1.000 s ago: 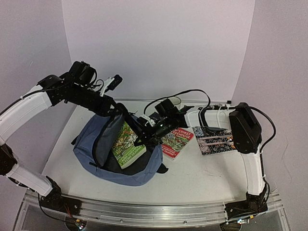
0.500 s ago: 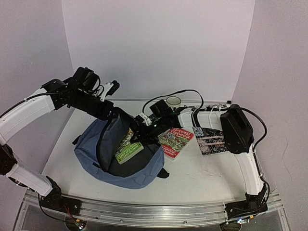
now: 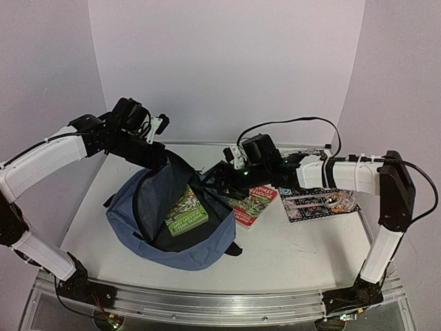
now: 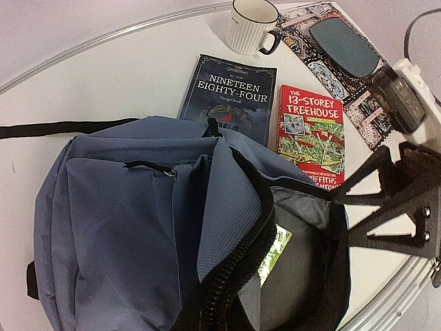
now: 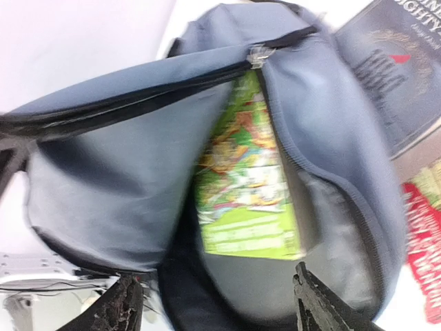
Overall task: Pack the student bag
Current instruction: Adjust the book in the largest pocket of the bag.
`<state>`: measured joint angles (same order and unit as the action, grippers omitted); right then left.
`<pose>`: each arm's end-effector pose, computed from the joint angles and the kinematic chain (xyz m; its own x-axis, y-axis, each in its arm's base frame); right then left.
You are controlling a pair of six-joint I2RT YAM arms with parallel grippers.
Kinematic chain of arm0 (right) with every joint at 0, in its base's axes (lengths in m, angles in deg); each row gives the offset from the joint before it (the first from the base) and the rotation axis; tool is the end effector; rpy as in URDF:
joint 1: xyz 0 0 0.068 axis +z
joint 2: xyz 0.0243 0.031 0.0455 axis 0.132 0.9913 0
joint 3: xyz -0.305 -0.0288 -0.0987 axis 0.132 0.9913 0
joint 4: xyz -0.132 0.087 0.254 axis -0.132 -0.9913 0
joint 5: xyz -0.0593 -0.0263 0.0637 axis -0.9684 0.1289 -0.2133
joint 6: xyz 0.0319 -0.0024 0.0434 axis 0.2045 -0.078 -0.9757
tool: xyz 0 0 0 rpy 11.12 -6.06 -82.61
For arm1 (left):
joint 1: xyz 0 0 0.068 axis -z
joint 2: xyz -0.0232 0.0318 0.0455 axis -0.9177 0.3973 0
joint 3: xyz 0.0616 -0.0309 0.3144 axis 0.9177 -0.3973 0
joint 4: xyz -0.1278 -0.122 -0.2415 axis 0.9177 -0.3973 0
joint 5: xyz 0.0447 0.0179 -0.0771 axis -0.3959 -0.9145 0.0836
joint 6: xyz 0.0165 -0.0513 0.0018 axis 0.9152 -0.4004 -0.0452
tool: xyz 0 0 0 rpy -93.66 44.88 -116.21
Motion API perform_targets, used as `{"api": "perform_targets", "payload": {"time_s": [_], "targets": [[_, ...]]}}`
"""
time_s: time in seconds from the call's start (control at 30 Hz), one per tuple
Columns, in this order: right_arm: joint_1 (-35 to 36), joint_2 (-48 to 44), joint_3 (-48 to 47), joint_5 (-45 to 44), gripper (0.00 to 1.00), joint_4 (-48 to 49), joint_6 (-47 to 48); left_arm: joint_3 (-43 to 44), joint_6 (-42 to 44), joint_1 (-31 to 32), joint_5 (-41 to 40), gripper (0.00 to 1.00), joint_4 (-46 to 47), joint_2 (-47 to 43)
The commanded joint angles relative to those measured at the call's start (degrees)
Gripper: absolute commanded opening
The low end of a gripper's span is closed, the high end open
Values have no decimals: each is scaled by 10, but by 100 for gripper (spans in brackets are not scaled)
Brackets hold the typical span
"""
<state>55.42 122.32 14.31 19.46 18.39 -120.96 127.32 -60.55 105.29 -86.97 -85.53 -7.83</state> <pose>0.3101 0.3627 0.3023 -0.8051 0.1160 -0.5817 -0.5025 0.3878 0.7727 0.2622 -0.2104 0.4032 -0.6618 0.2898 -0.6914 0.5143 0.8465 -0.1374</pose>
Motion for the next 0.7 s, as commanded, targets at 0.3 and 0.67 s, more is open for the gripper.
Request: {"api": "perform_targets", "payload": {"time_s": [0.3,0.67], "targets": [[104,69,53,-73,76,144,-259,13,0,0,10,0,44,5],[110,136,67,-143,76,171,-352,19,8,0,64,0,47,-12]]}}
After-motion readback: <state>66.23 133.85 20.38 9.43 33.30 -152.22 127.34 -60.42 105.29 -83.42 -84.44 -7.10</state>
